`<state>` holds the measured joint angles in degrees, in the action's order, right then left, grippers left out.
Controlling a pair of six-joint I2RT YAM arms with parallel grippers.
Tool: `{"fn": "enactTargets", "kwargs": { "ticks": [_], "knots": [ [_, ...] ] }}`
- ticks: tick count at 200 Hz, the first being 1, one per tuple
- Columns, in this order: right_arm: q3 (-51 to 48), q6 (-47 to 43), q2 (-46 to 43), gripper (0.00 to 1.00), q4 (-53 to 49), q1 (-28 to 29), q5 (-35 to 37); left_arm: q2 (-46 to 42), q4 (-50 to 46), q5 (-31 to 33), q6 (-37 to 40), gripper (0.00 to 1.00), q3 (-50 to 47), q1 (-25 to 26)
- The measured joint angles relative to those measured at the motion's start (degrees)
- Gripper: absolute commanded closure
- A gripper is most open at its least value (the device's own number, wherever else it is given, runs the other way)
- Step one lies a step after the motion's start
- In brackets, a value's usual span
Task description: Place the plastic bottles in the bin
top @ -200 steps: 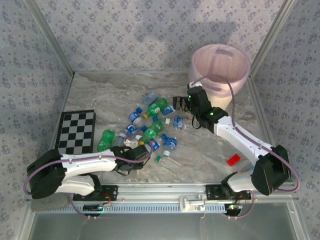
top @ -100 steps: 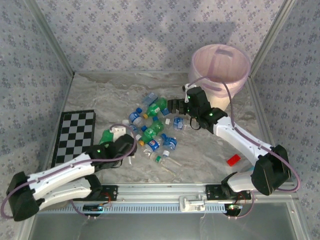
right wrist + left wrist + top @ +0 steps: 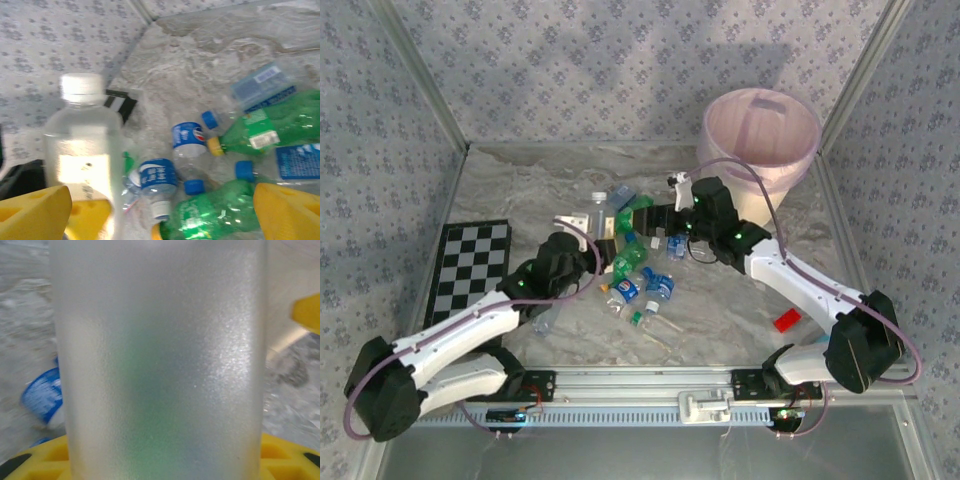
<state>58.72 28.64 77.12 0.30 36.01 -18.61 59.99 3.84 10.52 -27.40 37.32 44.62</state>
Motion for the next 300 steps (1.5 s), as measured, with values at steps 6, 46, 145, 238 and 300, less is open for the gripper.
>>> {"fn": "enactTargets", "kwargs": {
  "ticks": [6,46,145,238,300],
  "knots": [
    [-0.26,0.52,0.0,0.07,1.01,0.33,-0.61,0.7,0.74,-1.6,0.46,0.6,0.48,0.0],
    [-2.25,3.78,0.02,0.13,4.83,1.57,-3.17,3.04,3.72,-8.04,1.29,0.6,1.64,0.59],
    [-2.73,7.52,4.48,0.46,10.1,1.55,-8.46,6.62,3.93,-9.79,3.41,0.52,2.84,3.17],
    [4.24,2.1,5.22,0.51,0.09,-5.79,-7.17,6.86,1.62,-6.93,6.54,0.0,5.57,3.41],
    [18.1,-6.27,4.0,0.52,-10.84,-13.64,-3.32,5.33,-0.07,-4.68,10.29,0.0,3.96,1.38]
  ]
}}
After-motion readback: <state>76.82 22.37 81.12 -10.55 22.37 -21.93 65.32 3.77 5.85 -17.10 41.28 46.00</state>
